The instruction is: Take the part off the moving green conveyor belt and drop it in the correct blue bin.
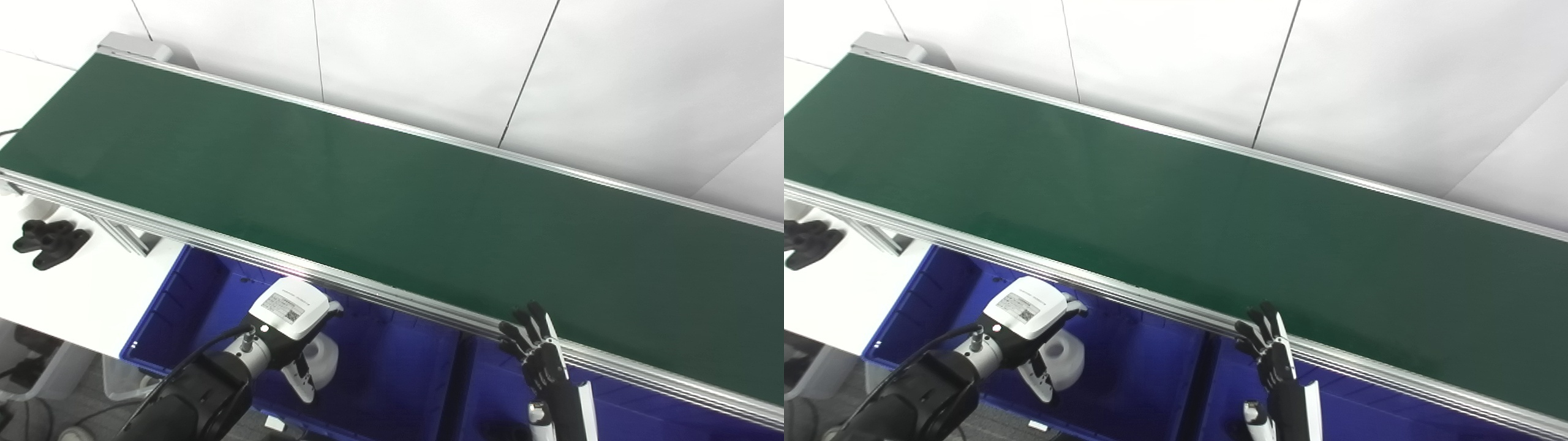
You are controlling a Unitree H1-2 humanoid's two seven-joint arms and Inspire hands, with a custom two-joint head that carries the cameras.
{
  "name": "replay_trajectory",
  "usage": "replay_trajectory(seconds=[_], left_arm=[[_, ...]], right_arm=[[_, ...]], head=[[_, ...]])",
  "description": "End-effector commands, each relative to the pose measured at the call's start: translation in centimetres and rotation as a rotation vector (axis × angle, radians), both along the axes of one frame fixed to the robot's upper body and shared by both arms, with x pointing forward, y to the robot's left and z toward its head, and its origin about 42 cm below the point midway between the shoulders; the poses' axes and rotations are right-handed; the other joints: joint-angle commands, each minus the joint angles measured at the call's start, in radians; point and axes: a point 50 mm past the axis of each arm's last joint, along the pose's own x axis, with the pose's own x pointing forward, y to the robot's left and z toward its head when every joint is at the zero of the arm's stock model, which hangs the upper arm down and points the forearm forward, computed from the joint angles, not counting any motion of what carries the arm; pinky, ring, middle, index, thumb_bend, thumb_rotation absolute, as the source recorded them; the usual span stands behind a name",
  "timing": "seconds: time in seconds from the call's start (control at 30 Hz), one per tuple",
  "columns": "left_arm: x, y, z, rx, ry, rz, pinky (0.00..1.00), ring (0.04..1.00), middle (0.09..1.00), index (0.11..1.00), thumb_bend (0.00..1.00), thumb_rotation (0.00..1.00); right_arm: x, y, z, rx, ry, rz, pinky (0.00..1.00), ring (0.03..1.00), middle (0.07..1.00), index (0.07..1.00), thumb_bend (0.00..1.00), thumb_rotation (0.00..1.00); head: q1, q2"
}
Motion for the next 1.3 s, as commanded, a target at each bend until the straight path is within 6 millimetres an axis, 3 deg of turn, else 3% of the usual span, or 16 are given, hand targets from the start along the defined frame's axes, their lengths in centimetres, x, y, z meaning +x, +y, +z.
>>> replay_trajectory(seconds=[0.0,0.2,0.37,0.47,0.57,0.7,0.73,0.83,0.93,1.03,1.17,1.27], left_arm=[[0.2,0.0,1.0,0.010,-0.041,0.017,0.76,0.796,0.839,0.812,1.00,0.42],[0.1,-0.2,1.4,-0.002,-0.035,0.024,0.74,0.787,0.836,0.817,1.00,0.41],[-1.3,-1.0,4.4,-0.120,-0.045,0.029,0.72,0.775,0.825,0.823,1.00,0.38],[-3.1,-2.1,8.6,-0.336,0.021,0.043,0.73,0.794,0.839,0.843,0.97,0.39],[-4.3,-2.7,12.2,-0.579,0.129,0.028,0.64,0.796,0.851,0.859,0.93,0.38],[-3.6,-2.0,13.8,-0.911,0.301,-0.048,0.64,0.807,0.869,0.874,0.86,0.40],[-3.3,-1.9,14.2,-0.981,0.332,-0.067,0.68,0.818,0.869,0.867,0.85,0.45],[-2.9,-1.8,14.9,-1.150,0.332,-0.086,0.72,0.831,0.872,0.858,0.81,0.46],[-3.0,-2.1,15.0,-1.280,0.279,-0.053,0.74,0.847,0.874,0.847,0.78,0.44],[-2.7,-3.0,13.4,-1.405,0.156,-0.018,0.76,0.862,0.886,0.840,0.78,0.45],[-2.1,-4.2,9.1,-1.452,-0.025,0.039,0.81,0.897,0.918,0.872,0.76,0.53],[-2.0,-4.4,5.6,-1.428,-0.053,0.072,0.86,0.936,0.954,0.909,0.75,0.56]], right_arm=[[0.0,0.1,0.6,0.009,-0.020,0.010,0.78,0.843,0.909,0.960,0.87,0.96],[-0.1,0.0,0.6,0.002,-0.026,0.011,0.78,0.837,0.907,0.957,0.86,0.96],[-0.3,0.2,0.7,-0.001,-0.023,0.008,0.77,0.831,0.903,0.953,0.87,0.95],[-0.3,0.4,0.7,-0.013,-0.019,0.006,0.76,0.827,0.899,0.947,0.87,0.95],[-0.3,0.9,0.7,-0.018,-0.019,0.003,0.76,0.827,0.894,0.939,0.87,0.95],[-0.2,1.9,0.8,-0.013,-0.015,-0.001,0.78,0.831,0.892,0.934,0.87,0.94],[-0.1,2.1,0.9,-0.012,-0.015,-0.002,0.79,0.835,0.892,0.933,0.87,0.94],[0.1,3.1,0.9,-0.004,-0.010,-0.011,0.80,0.834,0.888,0.929,0.86,0.94],[0.3,4.3,0.8,0.005,-0.004,-0.014,0.82,0.843,0.895,0.929,0.85,0.94],[0.5,5.4,0.8,0.012,-0.007,-0.023,0.83,0.846,0.902,0.930,0.82,0.93],[0.8,6.7,0.6,0.029,-0.005,-0.038,0.83,0.855,0.906,0.926,0.81,0.91],[1.0,7.3,0.6,0.029,0.003,-0.040,0.82,0.856,0.911,0.929,0.80,0.91]], head=[[0.000,0.002],[-0.010,0.003],[-0.040,0.009],[-0.085,0.014],[-0.123,0.020],[-0.218,0.027],[-0.218,0.027],[-0.302,0.027],[-0.396,0.023],[-0.459,0.018],[-0.527,0.013],[-0.566,0.007]])
